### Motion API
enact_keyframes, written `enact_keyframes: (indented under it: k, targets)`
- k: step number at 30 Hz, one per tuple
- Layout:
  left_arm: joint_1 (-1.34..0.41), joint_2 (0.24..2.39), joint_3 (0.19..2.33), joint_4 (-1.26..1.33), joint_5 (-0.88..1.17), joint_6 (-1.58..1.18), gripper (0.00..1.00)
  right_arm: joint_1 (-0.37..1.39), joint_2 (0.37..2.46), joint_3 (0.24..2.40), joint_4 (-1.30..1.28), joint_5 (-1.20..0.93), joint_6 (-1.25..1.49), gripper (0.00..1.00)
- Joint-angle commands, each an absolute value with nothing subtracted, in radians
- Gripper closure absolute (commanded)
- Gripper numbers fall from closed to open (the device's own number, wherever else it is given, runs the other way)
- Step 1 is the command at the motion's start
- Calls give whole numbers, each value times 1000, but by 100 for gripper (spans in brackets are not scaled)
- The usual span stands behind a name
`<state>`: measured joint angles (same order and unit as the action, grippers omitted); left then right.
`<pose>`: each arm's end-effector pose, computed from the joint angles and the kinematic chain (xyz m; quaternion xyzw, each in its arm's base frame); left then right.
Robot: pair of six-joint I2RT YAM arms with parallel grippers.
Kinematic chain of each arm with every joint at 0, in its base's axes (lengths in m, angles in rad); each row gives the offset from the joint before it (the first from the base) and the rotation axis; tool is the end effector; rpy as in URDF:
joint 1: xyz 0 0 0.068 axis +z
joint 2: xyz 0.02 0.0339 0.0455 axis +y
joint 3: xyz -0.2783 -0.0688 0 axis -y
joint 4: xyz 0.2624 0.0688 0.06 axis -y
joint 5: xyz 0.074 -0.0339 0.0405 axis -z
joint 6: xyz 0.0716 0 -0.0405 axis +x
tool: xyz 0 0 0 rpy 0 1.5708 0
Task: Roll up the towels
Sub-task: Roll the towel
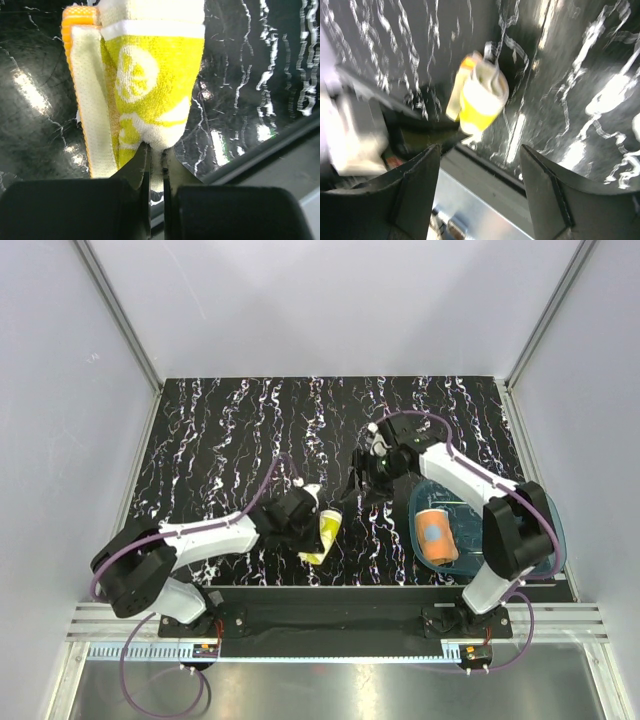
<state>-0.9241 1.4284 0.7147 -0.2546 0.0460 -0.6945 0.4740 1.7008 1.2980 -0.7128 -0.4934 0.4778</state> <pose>0.1785 -0.2419 0.1427 0.1161 0.9476 -0.2299 0.1888 0.3237 0.2042 0.2187 -0.0533 0.9448 0.3117 0.0855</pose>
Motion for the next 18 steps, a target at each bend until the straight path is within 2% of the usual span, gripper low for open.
enact_keyframes:
  k: [1,9,18]
  targets:
    - [-833,1439,655,-213,320,-683,100,479,1606,1174,-542,-624,509,29]
    - [-592,1477,551,-129,514,-681,98,546,1560,942,-292,-661,620,28]
    - [-446,1621,491,-6,712,-718,98,676,1692,877,-22,-557,741,29]
